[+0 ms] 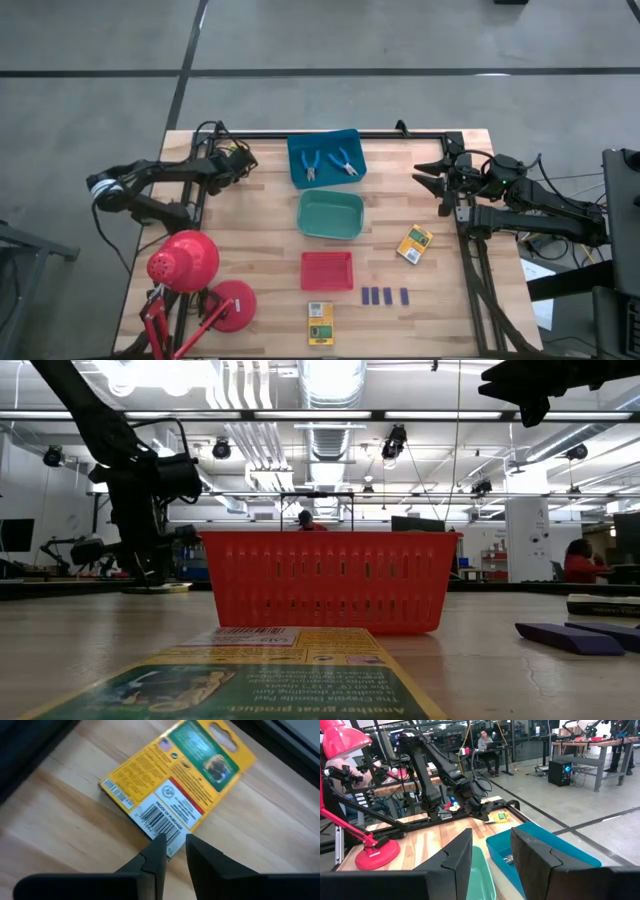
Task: Pick & Place School Supplies
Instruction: Put the yellow crayon box in the green bin
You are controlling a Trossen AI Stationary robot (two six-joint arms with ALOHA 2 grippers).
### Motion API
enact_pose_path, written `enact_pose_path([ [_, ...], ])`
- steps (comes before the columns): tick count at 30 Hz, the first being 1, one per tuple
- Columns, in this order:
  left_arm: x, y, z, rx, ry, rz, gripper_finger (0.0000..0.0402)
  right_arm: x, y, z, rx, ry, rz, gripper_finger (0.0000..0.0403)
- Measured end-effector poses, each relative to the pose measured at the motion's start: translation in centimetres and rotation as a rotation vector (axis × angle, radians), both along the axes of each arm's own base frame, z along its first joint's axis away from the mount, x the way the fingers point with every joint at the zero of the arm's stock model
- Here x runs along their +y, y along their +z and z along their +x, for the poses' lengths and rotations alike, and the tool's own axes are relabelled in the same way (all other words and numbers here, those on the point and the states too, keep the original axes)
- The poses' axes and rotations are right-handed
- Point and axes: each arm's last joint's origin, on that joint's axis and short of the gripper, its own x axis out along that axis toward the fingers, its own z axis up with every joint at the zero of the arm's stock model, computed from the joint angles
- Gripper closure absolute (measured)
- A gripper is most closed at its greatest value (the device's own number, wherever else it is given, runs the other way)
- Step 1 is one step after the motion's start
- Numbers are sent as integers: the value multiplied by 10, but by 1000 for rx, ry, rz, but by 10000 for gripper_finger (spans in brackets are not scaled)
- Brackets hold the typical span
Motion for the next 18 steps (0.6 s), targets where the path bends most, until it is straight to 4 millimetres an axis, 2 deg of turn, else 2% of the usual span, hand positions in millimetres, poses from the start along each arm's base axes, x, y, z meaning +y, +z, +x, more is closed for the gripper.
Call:
enact_pose_path([
  [9, 6, -3, 2, 5, -8, 24, 323, 0, 0, 0, 0, 0, 0, 275],
  [14, 10, 11, 10, -32, -34, 48, 323, 0, 0, 0, 0, 0, 0, 275],
  [18, 16, 22, 13, 64, -74, 128, 323, 0, 0, 0, 0, 0, 0, 275],
])
